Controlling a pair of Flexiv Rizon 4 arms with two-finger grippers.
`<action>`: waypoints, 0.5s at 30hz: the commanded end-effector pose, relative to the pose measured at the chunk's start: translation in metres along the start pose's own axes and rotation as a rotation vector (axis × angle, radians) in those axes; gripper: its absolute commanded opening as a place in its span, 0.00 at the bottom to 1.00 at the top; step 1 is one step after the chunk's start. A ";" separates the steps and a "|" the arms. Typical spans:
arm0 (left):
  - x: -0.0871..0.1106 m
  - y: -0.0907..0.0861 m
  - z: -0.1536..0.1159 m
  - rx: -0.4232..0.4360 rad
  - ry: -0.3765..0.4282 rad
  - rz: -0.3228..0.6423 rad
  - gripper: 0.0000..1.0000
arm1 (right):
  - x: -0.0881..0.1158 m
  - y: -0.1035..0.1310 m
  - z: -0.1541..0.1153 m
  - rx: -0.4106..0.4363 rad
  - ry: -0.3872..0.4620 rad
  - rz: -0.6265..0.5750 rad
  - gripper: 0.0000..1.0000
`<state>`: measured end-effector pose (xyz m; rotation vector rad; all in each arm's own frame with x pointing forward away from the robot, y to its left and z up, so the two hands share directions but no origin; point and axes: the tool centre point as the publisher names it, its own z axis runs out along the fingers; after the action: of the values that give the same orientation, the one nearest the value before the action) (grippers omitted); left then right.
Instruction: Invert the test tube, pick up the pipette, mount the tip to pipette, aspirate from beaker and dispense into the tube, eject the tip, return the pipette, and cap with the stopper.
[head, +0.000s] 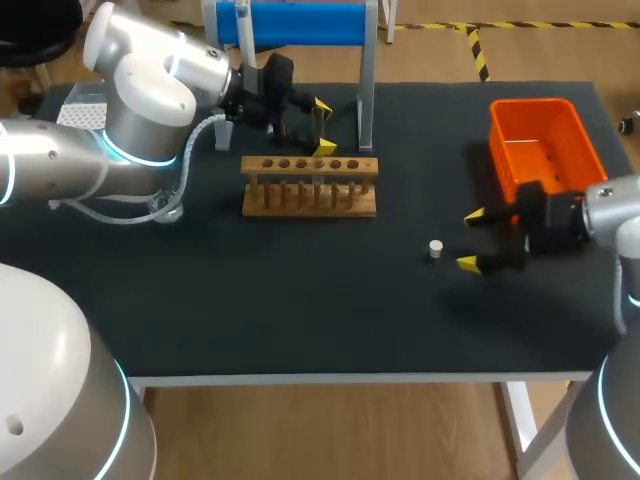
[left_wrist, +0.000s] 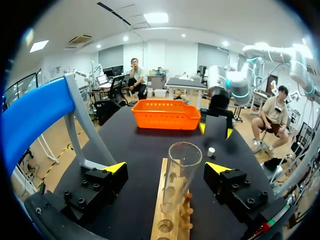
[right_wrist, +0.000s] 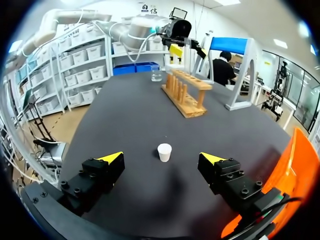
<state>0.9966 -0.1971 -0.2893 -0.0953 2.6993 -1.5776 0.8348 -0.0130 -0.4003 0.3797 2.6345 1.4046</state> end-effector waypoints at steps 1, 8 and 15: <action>-0.001 0.000 0.000 0.001 0.005 0.000 1.00 | 0.003 0.000 0.007 0.002 -0.010 0.000 1.00; -0.001 0.000 0.000 0.001 0.005 0.000 1.00 | 0.005 0.002 0.019 0.006 -0.020 0.003 1.00; -0.001 0.000 0.000 0.001 0.005 0.000 1.00 | 0.004 0.004 0.028 0.009 -0.037 0.006 0.85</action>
<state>0.9966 -0.1971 -0.2893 -0.0953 2.6993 -1.5776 0.8368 0.0076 -0.4086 0.4067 2.6211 1.3781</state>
